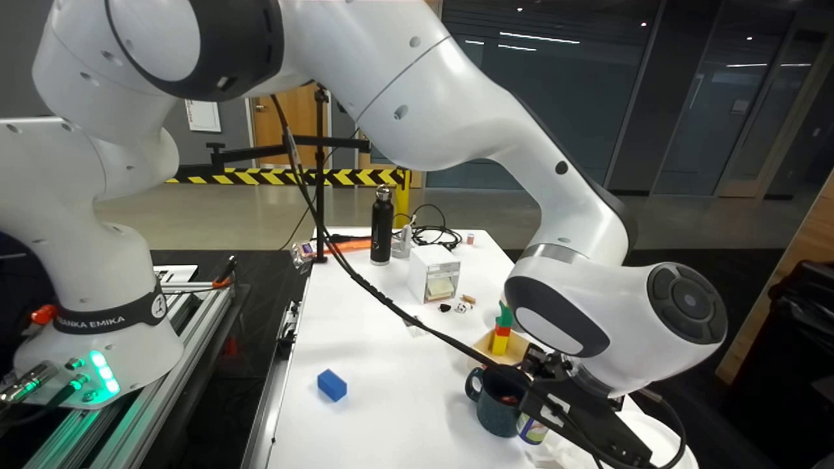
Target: Remove the blue bottle from the box and place it on the right side of the table.
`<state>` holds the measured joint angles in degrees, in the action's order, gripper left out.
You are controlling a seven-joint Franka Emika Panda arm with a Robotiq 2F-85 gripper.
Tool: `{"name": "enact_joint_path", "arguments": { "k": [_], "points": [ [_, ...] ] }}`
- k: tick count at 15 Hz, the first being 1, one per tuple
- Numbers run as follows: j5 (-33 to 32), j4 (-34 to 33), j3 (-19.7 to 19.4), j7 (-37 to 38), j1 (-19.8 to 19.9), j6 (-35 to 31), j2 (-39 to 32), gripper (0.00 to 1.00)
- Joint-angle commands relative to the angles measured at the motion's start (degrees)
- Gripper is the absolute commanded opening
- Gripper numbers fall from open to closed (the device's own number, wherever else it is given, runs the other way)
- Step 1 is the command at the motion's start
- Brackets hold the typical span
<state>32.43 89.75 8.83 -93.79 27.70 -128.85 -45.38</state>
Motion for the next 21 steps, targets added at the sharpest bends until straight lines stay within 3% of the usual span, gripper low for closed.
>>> {"name": "enact_joint_path", "arguments": {
  "k": [1, 12, 21],
  "points": [
    [3.32, 5.16, -0.54, 0.37, 0.44, -1.21, 3.62, 0.31],
    [3.33, 10.24, -2.85, 0.41, -0.45, -1.72, 5.1, 0.31],
    [4.02, 12.7, -1.52, -1.06, -0.38, -8.29, 4.65, 0.31]
  ]
}}
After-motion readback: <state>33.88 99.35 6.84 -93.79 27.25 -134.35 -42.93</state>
